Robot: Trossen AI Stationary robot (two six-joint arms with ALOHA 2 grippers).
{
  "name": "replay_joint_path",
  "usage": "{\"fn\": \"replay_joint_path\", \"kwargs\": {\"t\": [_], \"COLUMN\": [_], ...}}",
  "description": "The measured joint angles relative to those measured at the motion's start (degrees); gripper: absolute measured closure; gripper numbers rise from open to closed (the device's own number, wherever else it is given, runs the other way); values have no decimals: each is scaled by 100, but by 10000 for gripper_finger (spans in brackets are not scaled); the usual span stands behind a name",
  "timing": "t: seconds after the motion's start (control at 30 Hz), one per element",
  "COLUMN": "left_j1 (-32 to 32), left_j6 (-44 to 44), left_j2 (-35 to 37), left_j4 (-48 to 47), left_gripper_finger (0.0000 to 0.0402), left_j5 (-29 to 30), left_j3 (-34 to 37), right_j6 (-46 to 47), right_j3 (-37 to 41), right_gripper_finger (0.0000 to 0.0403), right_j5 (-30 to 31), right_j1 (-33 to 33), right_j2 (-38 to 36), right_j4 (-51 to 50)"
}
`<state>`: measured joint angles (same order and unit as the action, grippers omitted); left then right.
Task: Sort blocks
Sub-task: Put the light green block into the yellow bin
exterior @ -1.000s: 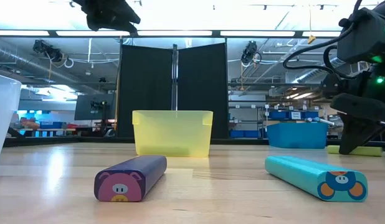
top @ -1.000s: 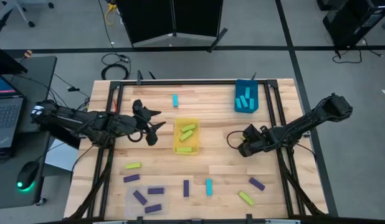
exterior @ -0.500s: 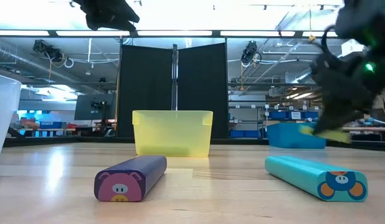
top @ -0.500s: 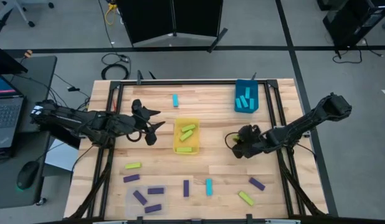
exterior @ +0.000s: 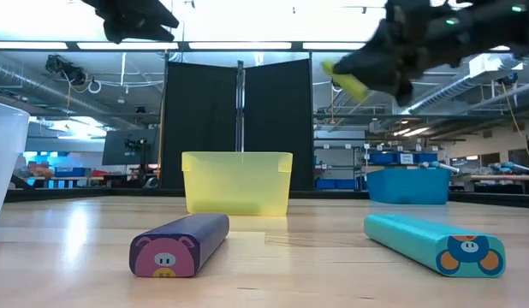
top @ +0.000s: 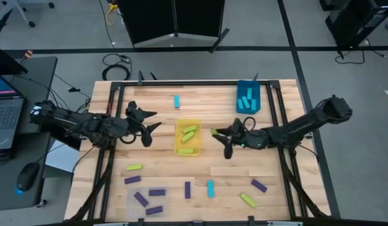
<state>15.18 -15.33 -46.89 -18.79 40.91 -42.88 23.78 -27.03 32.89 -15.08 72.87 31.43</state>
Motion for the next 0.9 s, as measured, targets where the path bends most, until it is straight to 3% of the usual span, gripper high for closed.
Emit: {"fn": "replay_joint_path", "kwargs": {"t": [0.33, 0.6, 0.67, 0.8, 0.9], "left_j1": [0, 0, 0, 0, 0], "left_j6": [-436, -767, -767, -767, -771], "left_j2": [135, 133, 133, 133, 132], "left_j4": [348, 375, 376, 367, 346], "left_gripper_finger": [165, 165, 165, 165, 165], "left_j5": [112, 120, 120, 120, 118], "left_j3": [546, 661, 661, 661, 661], "right_j6": [-893, -624, -516, -490, -588], "right_j3": [-1968, -3103, -3250, -3298, -3298], "right_gripper_finger": [287, 286, 258, 160, 117], "right_j5": [-604, -861, -883, -879, -876], "right_j1": [454, 790, 819, 850, 853], "right_j2": [1858, 3079, 3280, 3397, 3289], "right_j4": [-305, -1336, -1460, -1535, -1567]}}
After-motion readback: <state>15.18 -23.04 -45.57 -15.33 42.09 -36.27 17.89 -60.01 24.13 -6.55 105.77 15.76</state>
